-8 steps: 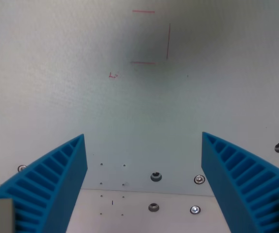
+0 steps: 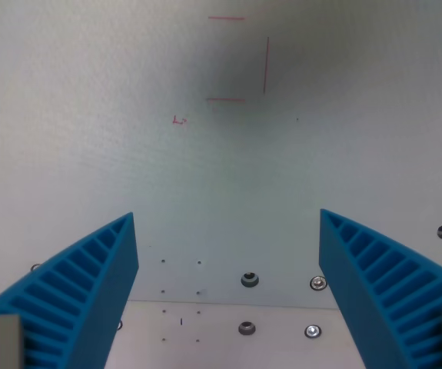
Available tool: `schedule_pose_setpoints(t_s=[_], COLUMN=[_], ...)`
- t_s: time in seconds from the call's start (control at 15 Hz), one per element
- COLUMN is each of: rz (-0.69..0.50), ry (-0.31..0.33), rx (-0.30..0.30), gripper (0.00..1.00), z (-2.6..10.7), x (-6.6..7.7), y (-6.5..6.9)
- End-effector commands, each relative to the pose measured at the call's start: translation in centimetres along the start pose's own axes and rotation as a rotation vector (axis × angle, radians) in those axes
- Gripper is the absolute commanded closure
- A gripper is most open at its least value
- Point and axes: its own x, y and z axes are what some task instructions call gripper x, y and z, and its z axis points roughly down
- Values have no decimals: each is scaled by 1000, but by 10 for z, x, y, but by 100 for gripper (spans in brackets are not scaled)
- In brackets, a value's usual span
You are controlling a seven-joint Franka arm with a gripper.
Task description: Rotate around gripper positive z
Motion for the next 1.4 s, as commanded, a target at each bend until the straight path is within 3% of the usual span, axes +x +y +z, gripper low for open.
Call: schedule_pose_setpoints(t_s=[0.07, 1.4], rz=[86, 319], ry=[3, 3], rx=[0, 0], gripper=[0, 0], z=[-1, -1], x=[0, 0], y=[0, 0])
